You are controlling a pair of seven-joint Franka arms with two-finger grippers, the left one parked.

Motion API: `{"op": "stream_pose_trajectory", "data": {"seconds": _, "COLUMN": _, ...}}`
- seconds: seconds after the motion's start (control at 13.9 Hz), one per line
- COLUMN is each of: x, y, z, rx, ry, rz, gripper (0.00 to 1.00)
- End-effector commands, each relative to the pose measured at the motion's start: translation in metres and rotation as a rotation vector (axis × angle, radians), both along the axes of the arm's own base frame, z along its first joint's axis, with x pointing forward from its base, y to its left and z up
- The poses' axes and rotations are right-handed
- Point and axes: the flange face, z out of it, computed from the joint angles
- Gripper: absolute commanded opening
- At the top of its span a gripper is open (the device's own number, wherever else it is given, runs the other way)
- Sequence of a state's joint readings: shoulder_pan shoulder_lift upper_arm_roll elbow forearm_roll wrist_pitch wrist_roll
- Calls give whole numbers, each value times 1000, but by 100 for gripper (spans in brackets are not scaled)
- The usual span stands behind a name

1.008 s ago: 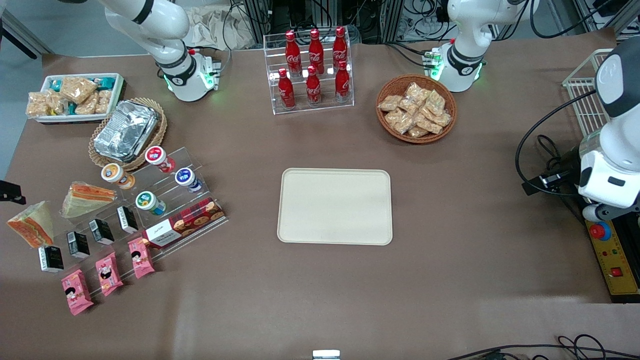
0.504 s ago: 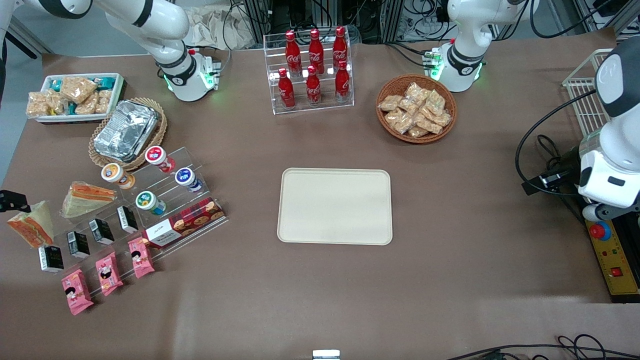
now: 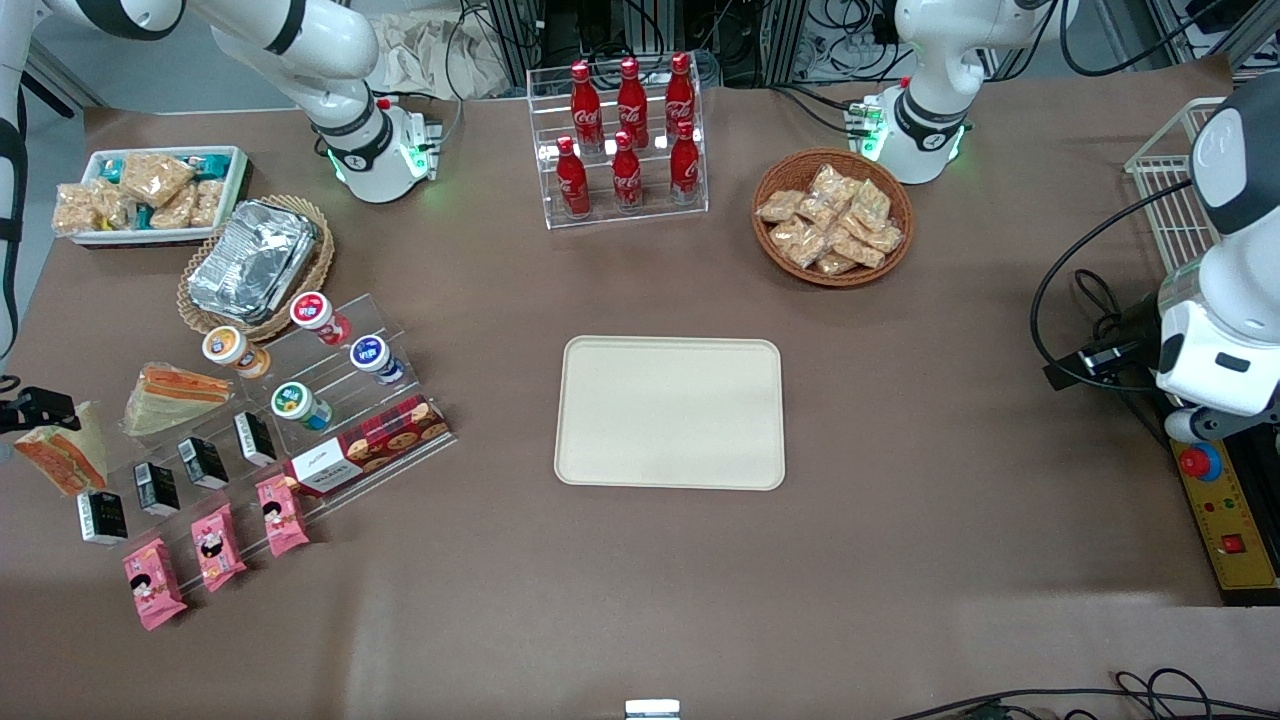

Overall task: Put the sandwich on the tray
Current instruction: 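Lift the wrapped sandwich up out of the rack with the right gripper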

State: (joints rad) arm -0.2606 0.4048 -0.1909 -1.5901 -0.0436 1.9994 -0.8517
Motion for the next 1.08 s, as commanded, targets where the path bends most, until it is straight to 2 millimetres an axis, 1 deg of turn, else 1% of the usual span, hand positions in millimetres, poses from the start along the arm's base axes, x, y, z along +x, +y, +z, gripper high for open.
{"op": "stream_pose_trajectory", "data": {"seconds": 0.0, "x": -3, "y": -2, "z": -16, "rx": -12, "ry": -4, "rz": 17, "gripper": 97}}
{"op": "stream_pose_trajectory", "data": {"seconds": 0.07, "x": -3, "y": -6, "z": -17, "rx": -15, "ry": -11, "rz": 14, "gripper": 96}}
{"op": "stream_pose_trajectory", "data": {"seconds": 0.14, "x": -5, "y": -9, "z": -18, "rx": -16, "ry": -10, "rz": 10, "gripper": 91}}
{"op": "stream_pose_trajectory", "data": {"seconds": 0.29, "x": -5, "y": -10, "z": -17, "rx": -17, "ry": -4, "rz": 23, "gripper": 66}}
{"op": "stream_pose_trajectory", "data": {"seconds": 0.5, "x": -5, "y": -10, "z": -16, "rx": -16, "ry": 3, "rz": 34, "gripper": 38}}
{"op": "stream_pose_trajectory", "data": {"seconds": 0.65, "x": -2, "y": -7, "z": -7, "rx": -20, "ry": -7, "rz": 37, "gripper": 37}}
{"op": "stream_pose_trajectory", "data": {"seconds": 0.72, "x": -1, "y": -4, "z": 2, "rx": -20, "ry": -10, "rz": 40, "gripper": 37}}
{"op": "stream_pose_trajectory", "data": {"seconds": 0.79, "x": 1, "y": -2, "z": 13, "rx": -16, "ry": -4, "rz": 41, "gripper": 37}}
{"op": "stream_pose_trajectory", "data": {"seconds": 0.94, "x": 8, "y": 7, "z": 45, "rx": -6, "ry": 15, "rz": 47, "gripper": 37}}
{"op": "stream_pose_trajectory", "data": {"seconds": 1.01, "x": 13, "y": 19, "z": 58, "rx": -3, "ry": 24, "rz": 65, "gripper": 37}}
